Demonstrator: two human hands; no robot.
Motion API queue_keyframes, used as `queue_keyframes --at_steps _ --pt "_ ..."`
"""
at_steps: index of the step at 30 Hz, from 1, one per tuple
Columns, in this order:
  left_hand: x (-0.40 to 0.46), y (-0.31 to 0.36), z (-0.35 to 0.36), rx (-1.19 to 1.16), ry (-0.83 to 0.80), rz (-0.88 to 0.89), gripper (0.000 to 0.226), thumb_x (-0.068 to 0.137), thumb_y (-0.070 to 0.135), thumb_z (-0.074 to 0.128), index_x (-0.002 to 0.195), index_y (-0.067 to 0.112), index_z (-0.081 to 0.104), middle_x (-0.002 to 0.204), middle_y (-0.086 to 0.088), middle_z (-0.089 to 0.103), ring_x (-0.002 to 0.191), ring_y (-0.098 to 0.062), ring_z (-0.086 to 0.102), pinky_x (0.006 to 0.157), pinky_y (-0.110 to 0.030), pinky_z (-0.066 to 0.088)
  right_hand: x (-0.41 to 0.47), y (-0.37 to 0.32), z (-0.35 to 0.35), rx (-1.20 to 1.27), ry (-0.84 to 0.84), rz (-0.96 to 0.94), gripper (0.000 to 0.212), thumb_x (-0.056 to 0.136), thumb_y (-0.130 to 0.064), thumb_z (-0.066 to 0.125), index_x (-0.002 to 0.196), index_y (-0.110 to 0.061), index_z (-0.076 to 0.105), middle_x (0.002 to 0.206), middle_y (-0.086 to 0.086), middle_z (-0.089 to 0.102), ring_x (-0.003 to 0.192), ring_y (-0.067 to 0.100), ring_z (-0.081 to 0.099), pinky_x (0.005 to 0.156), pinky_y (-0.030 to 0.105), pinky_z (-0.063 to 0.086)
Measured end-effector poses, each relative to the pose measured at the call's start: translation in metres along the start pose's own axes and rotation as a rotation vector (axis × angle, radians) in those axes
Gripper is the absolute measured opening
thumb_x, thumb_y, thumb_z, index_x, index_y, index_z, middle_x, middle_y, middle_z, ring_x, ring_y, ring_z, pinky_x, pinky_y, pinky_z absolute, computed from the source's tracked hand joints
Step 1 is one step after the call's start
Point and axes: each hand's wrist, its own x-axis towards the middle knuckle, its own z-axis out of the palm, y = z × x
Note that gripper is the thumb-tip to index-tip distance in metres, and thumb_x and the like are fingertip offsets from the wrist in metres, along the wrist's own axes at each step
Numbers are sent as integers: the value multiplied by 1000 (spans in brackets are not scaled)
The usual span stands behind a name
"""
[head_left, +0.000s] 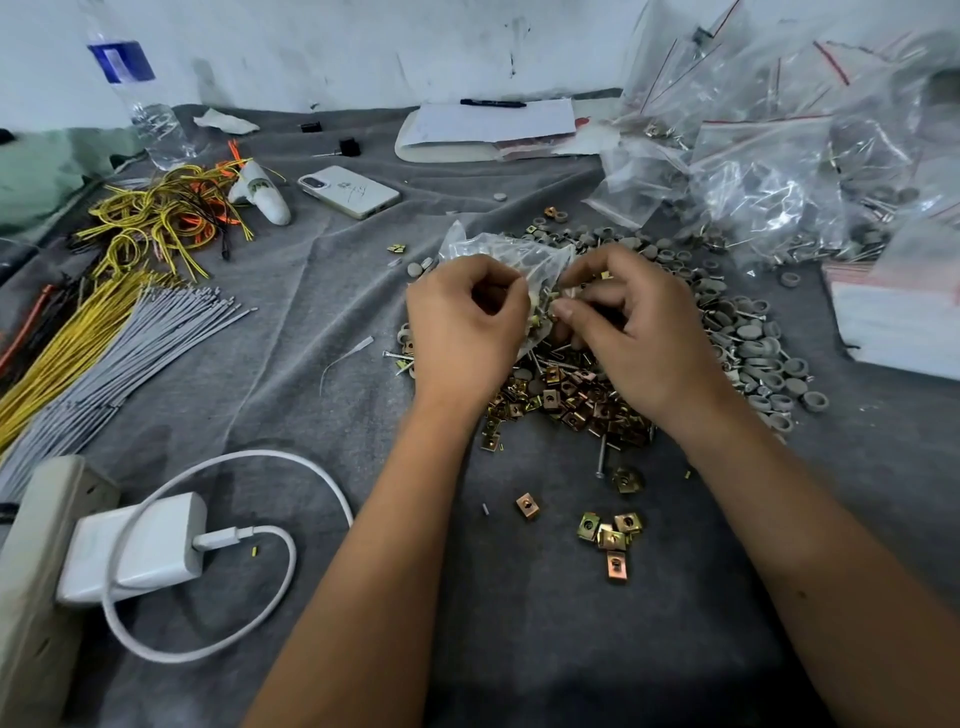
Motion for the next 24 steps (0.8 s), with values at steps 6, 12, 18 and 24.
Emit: queue_keyframes --at_steps 6,12,18,24 --pt "5 -2 -8 -43 260 -81 14 85 7 71 75 15 75 63 5 68 58 -7 63 59 -22 51 -1 -5 2 -260 -176 -199 15 83 -21 84 97 -20 79 89 -11 70 83 3 62 77 18 49" --pt "11 -5 -16 -63 378 -171 12 87 9 70 77 15 75 61 12 65 54 1 59 60 -17 49 -10 -15 23 -336 -612 -309 22 77 -44 85 97 -41 78 107 -10 52 109 13 39 96 30 40" --pt "15 -10 -20 -103 368 -223 11 87 11 71 78 17 76 63 9 68 56 -1 61 60 -21 51 -10 -14 23 -378 -574 -261 16 83 -39 80 91 -31 68 107 -12 52 110 11 38 102 35 35" --pt "11 -6 -14 -24 -13 -91 10 88 7 75 79 12 78 63 6 68 54 -3 57 54 -18 45 -4 -12 8 -120 -14 -211 13 90 -13 77 98 -8 70 94 -1 70 87 8 66 80 19 53"
